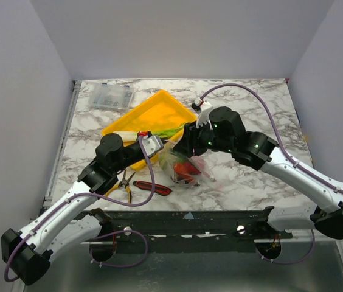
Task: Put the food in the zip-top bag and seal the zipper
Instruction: Place the zipper food storage bag at the center of the board.
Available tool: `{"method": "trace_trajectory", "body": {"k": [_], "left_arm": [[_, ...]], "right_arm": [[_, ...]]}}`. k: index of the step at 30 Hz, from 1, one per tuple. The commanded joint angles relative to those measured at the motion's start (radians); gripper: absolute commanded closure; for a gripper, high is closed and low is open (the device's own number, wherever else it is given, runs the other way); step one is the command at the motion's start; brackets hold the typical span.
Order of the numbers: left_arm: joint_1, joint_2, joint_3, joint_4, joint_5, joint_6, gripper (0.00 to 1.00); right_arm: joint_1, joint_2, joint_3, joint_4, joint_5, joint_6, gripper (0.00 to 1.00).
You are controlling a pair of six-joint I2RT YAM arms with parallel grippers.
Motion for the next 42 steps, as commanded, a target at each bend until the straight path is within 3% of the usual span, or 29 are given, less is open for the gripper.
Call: {"method": "trace_trajectory", "body": {"k": [1, 2, 5, 6, 12, 15, 26, 32, 42], "left_arm": [[-0.002, -0.024, 0.041, 0.037, -0.001, -0.011, 1.00], [-0.002, -0.024, 0.042, 0.036, -0.002, -0.013, 1.00], [-0.003, -0.026, 0.044, 0.037, -0.013, -0.015, 0.98], [-0.003, -0.030, 0.044, 0.039, -0.018, -0.016, 0.87], [-0.002, -0.060, 0.030, 0.079, -0.109, -0.053, 0.24], [-0.003, -0.078, 0.025, 0.092, -0.162, -0.059, 0.11], [-0.002, -0.090, 0.018, 0.106, -0.202, -0.080, 0.06], [-0.003, -0.087, 0.027, 0.097, -0.208, -0.091, 0.06], [-0.003, -0.104, 0.028, 0.089, -0.212, -0.093, 0.06]], "right_arm": [[0.004, -0.004, -0.024, 0.022, -0.031, -0.026, 0.61], [0.005, -0.004, -0.027, 0.030, -0.029, -0.025, 0.66], [0.004, -0.014, -0.021, 0.024, 0.047, -0.015, 0.95], [0.004, -0.028, -0.026, 0.023, 0.089, -0.009, 0.99], [-0.007, -0.126, -0.037, -0.046, 0.511, 0.047, 1.00], [-0.065, -0.148, -0.003, -0.120, 0.625, 0.044, 1.00], [-0.523, -0.140, 0.152, -0.355, 0.868, -0.142, 1.00], [-0.554, -0.092, 0.225, -0.368, 0.999, -0.261, 1.00], [-0.553, 0.091, -0.016, -0.207, 0.749, -0.225, 1.00]]}}
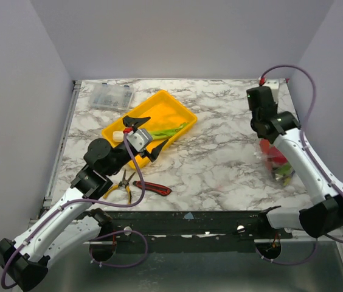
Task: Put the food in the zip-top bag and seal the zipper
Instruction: Place the zipper food storage bag at the center of the board, then reset both arms
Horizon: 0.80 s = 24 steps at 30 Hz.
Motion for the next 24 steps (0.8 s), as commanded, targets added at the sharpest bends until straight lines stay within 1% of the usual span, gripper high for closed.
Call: {"method": "trace_trajectory", "body": {"k": [1, 5, 10, 11, 13, 14, 16, 18, 20, 24], "left_arm": [[-0.003, -0.022, 0.028, 0.007, -0.029, -0.016, 0.06], [-0.003, -0.007, 0.055, -0.012, -0.038, -0.052, 0.06], [-0.002, 0.023, 0.147, -0.085, -0.091, -0.176, 0.05], [-0.003, 0.024, 0.169, -0.110, -0.105, -0.204, 0.03], [-0.003, 0.023, 0.218, -0.181, -0.132, -0.260, 0.02], [-0.003, 0.020, 0.245, -0.214, -0.150, -0.289, 0.01], [-0.003, 0.006, 0.295, -0.281, -0.189, -0.331, 0.01], [-0.003, -0.020, 0.334, -0.331, -0.240, -0.368, 0.02], [-0.001, -0.057, 0.364, -0.369, -0.273, -0.392, 0.01], [0.000, -0.141, 0.395, -0.394, -0.323, -0.403, 0.01]], "right_arm": [[0.005, 0.096, -0.088, 0.091, -0.138, 0.047, 1.00], [0.060, 0.127, -0.131, 0.115, -0.235, 0.146, 0.99], [0.088, 0.110, -0.168, 0.173, -0.386, 0.223, 0.95], [0.090, 0.106, -0.170, 0.179, -0.414, 0.228, 0.93], [0.092, 0.094, -0.169, 0.187, -0.493, 0.243, 0.82], [0.092, 0.085, -0.165, 0.190, -0.556, 0.247, 0.74], [0.092, 0.068, -0.138, 0.178, -0.688, 0.251, 0.61], [0.092, 0.029, -0.111, 0.171, -0.801, 0.256, 0.51], [0.091, -0.030, -0.084, 0.166, -0.845, 0.259, 0.43], [0.091, -0.150, 0.012, 0.101, -0.843, 0.246, 0.32]]}}
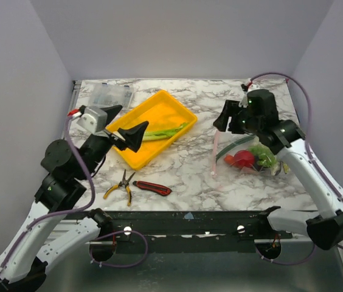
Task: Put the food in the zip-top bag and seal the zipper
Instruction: Reset both arms
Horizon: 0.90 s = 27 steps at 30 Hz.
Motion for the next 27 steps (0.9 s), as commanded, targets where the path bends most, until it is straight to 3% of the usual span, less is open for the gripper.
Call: {"method": "trace_trajectory", "body": {"k": [1, 6, 11, 12, 18, 27], "left_arm": [[0.000, -0.106, 0.048, -0.080, -0.116, -0.064, 0.01], [0.001, -0.195, 0.090, -0.065, -0.181, -0.037, 0.01], [0.001, -0.237, 0.158, -0.047, -0.220, 0.002, 0.01], [0.000, -0.244, 0.165, -0.038, -0.226, 0.008, 0.01], [0.000, -0.278, 0.171, -0.001, -0.252, 0.037, 0.02], [0.000, -0.286, 0.162, -0.003, -0.231, -0.005, 0.01]], "right_arm": [[0.001, -0.152, 0.146, -0.057, -0.093, -0.008, 0.30], [-0.001, -0.305, 0.243, -0.086, -0.029, -0.038, 0.20], [-0.001, -0.480, 0.238, -0.024, 0.126, -0.045, 0.10], [-0.001, -0.512, 0.229, -0.010, 0.162, -0.049, 0.01], [-0.001, -0.699, 0.131, 0.094, 0.322, -0.061, 0.00], [-0.001, -0.788, 0.161, 0.091, 0.399, -0.064, 0.00]]}}
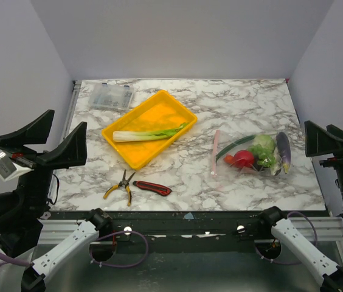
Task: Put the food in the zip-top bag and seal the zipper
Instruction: Reset both arms
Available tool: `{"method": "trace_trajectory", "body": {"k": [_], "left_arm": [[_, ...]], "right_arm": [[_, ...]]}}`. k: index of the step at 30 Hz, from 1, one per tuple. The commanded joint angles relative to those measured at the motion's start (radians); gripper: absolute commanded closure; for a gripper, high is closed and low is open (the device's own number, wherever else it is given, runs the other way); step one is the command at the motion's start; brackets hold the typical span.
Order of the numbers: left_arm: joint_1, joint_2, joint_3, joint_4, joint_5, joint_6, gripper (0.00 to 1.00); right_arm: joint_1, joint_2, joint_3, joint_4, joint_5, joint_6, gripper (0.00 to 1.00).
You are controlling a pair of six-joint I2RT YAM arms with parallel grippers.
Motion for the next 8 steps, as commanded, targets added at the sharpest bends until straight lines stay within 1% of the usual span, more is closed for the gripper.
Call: {"method": "trace_trajectory", "body": {"k": [1, 3, 4, 7, 8], "left_arm": [[0.000, -0.013, -0.004, 0.006, -0.006, -0.022, 0.01], [0.000, -0.015, -0.011, 0.008, -0.007, -0.025, 0.01], [-0.001, -0.016, -0.013, 0.007, -0.007, -0.031, 0.01], [0.000, -0.017, -0.010, 0.002, 0.000, -0.049, 0.01], [0.000, -0.016, -0.006, 0.000, 0.007, -0.052, 0.02]], "right_arm": [[-0.001, -0.033, 0.023, 0.013, 0.084, -0.005, 0.00], [-0.001, -0.040, 0.026, 0.004, 0.090, -0.004, 0.00], [-0.001, -0.040, 0.021, 0.012, 0.070, -0.031, 0.00], [-0.002, -0.023, 0.037, -0.037, 0.103, -0.025, 0.00], [-0.002, -0.026, 0.030, -0.033, 0.075, -0.037, 0.00]]}}
